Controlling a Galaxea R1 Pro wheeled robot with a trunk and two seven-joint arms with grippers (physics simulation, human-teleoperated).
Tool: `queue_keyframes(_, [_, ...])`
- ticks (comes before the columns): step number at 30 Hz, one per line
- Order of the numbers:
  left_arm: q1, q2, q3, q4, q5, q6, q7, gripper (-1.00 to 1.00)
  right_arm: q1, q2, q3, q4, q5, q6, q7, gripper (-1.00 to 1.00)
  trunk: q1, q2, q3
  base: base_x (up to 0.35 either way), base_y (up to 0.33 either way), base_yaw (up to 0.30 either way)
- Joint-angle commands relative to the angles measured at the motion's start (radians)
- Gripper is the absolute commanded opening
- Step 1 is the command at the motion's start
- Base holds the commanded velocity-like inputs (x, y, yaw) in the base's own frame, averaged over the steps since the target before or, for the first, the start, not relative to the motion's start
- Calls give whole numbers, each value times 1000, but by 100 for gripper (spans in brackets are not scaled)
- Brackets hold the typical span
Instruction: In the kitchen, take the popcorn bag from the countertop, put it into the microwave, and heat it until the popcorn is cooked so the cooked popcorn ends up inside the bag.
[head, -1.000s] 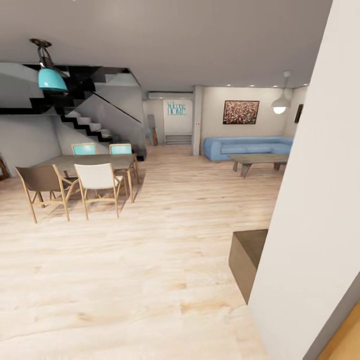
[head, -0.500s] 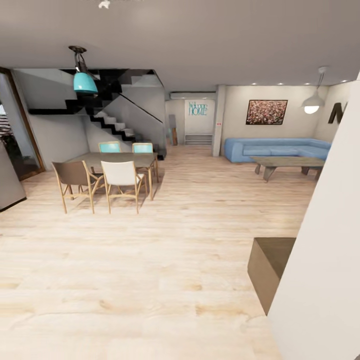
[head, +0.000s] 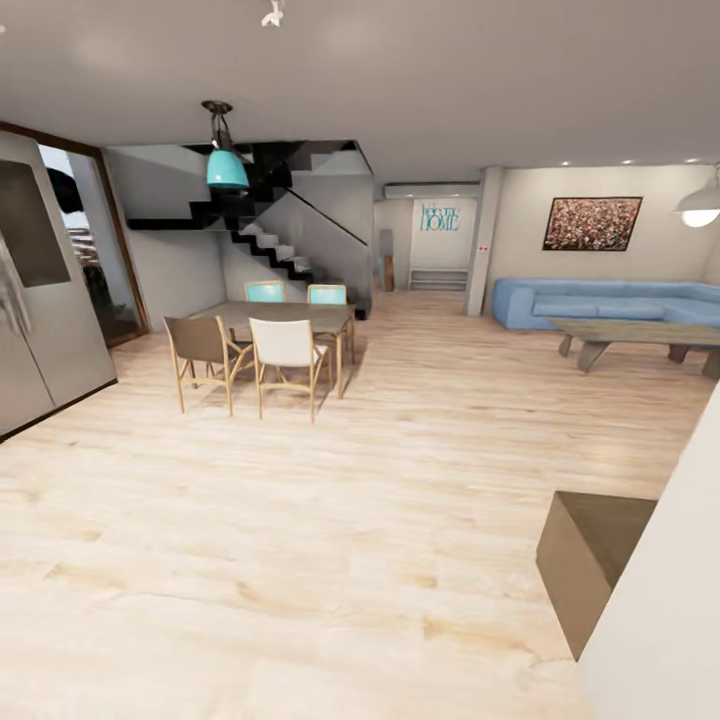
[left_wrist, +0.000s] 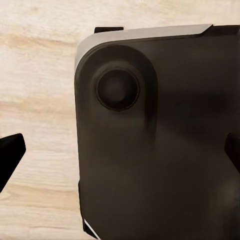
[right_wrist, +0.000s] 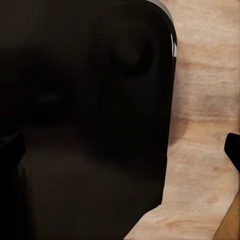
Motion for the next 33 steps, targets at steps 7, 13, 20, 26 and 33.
queue_keyframes(7, [0,0,-1,0,0,-2,0,100,0,0,1,0,1,-3,0,100,0,0,-1,0,0,274])
queue_keyframes(13, [0,0,0,0,0,-2,0,100,0,0,1,0,1,-3,0,100,0,0,-1,0,0,274])
queue_keyframes(20, [0,0,-1,0,0,-2,0,100,0,-1,1,0,1,-3,0,100,0,0,-1,0,0,274])
queue_keyframes(26, [0,0,-1,0,0,-2,0,100,0,0,1,0,1,-3,0,100,0,0,-1,0,0,274])
queue_keyframes(33, [0,0,-1,0,0,-2,0,100,0,0,1,0,1,-3,0,100,0,0,-1,0,0,274])
